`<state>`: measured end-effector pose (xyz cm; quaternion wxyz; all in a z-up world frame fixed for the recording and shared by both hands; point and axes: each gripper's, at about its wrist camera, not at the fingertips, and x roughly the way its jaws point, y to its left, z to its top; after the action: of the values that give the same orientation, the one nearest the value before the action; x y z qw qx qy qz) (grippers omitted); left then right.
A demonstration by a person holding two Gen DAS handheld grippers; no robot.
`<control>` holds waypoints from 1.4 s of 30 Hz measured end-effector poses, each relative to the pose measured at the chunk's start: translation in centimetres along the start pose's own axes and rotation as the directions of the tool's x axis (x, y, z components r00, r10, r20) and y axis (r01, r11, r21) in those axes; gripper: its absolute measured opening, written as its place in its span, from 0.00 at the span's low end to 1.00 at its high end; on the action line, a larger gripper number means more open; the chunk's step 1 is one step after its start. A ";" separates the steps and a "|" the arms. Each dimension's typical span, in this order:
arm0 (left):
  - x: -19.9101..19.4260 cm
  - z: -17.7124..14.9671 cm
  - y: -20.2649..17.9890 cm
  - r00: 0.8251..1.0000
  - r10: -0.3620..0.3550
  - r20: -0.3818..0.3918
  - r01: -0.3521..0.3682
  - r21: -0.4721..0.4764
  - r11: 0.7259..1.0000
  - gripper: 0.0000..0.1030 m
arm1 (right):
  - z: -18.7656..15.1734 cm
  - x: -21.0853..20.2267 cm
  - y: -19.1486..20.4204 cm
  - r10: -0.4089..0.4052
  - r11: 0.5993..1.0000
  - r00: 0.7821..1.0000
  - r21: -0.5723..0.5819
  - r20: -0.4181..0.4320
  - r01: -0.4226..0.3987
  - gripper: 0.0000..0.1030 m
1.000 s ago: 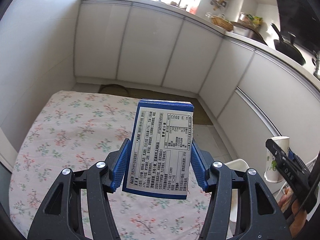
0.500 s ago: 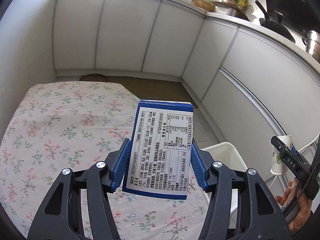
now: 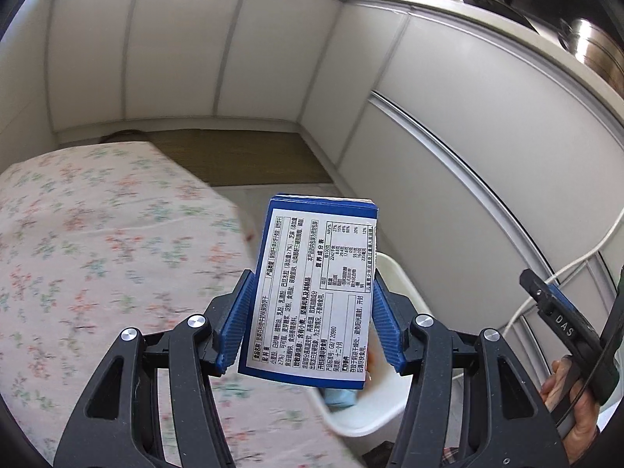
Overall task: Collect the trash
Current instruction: 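Carry the cup to the bin and drop it with the right tool while left holds card, then lower the card box into the white bin and open the left tool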
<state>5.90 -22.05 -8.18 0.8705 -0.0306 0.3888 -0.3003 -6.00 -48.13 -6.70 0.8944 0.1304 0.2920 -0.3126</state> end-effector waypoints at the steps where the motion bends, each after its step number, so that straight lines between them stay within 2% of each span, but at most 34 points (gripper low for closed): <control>1: 0.3 0.0 -0.7 1.000 -0.008 -0.004 0.008 0.009 1.000 0.53 | 0.0 0.0 -0.4 -0.008 1.000 1.000 0.005 0.000 0.008 0.79; 8: 2.6 0.0 -5.0 0.998 -0.047 -0.039 0.049 0.064 0.997 0.53 | 0.0 -0.2 -2.3 -0.057 0.998 0.998 0.024 0.001 0.057 0.83; 17: 5.1 0.8 -8.7 0.995 -0.065 -0.076 0.075 0.140 0.987 0.56 | -0.5 -0.3 -4.2 -0.102 0.994 0.995 0.047 -0.014 0.103 0.87; 19: 5.4 1.0 -9.2 0.994 -0.064 -0.086 0.077 0.155 0.985 0.70 | -0.5 -0.4 -4.2 -0.103 0.994 0.995 0.042 -0.014 0.104 0.89; 22: 5.0 1.0 -9.3 0.996 -0.048 -0.079 0.061 0.171 0.983 0.80 | -0.5 -0.6 -3.9 -0.102 0.994 0.995 0.030 -0.004 0.102 0.91; 25: 4.0 0.9 -8.9 0.998 -0.009 -0.056 0.020 0.200 0.980 0.90 | -0.7 -1.4 -3.1 -0.084 0.996 0.996 0.013 0.015 0.084 0.93; 30: 0.6 0.4 -7.6 0.997 0.054 0.051 -0.065 0.242 0.968 0.93 | -1.0 -3.4 -0.7 -0.026 0.999 0.998 -0.027 0.058 0.027 0.93; 33: -2.1 -0.2 -5.7 0.985 0.119 0.122 -0.145 0.228 0.963 0.93 | -1.7 -5.2 0.9 0.009 0.999 0.996 -0.033 0.089 -0.007 0.93; 36: -3.8 -0.5 -4.0 0.971 0.183 0.156 -0.213 0.203 0.956 0.93 | -2.2 -6.4 2.3 0.059 0.998 0.993 -0.019 0.098 -0.057 0.93; 42: -6.9 -1.9 0.9 0.953 0.276 0.122 -0.295 0.181 0.938 0.93 | -3.7 -7.9 7.0 0.131 0.990 0.990 -0.053 0.058 -0.128 0.93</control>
<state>1.43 -17.25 -5.27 0.9211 0.0984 0.3156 -0.2059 -8.23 -37.40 -4.54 0.9244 0.1172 0.2629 -0.2504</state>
